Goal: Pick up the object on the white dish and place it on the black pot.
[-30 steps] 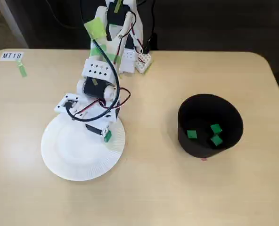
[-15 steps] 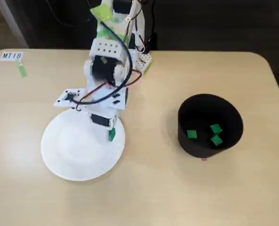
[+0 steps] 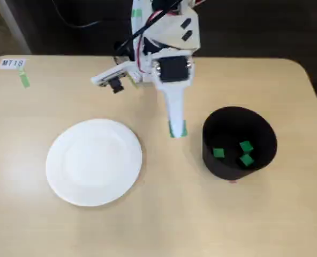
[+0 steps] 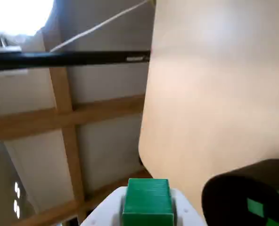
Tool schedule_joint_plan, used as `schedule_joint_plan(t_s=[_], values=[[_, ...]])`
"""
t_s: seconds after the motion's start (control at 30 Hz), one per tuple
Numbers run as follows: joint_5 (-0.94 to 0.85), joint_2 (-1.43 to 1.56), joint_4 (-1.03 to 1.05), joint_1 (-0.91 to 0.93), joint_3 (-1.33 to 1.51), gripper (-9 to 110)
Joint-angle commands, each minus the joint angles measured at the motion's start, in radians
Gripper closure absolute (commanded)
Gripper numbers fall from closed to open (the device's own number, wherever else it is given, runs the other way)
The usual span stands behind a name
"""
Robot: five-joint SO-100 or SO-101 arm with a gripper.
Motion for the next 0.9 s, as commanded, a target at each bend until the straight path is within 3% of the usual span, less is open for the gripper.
schedule_joint_plan(t_s=[0.0, 0.43, 0.87], values=[[-0.028, 0.034, -0.060, -0.110, 0.023, 101], [-0.101, -0.018, -0.178, -0.359, 0.264, 101], [-0.132, -0.222, -0.167, -0.408, 0.265, 101]])
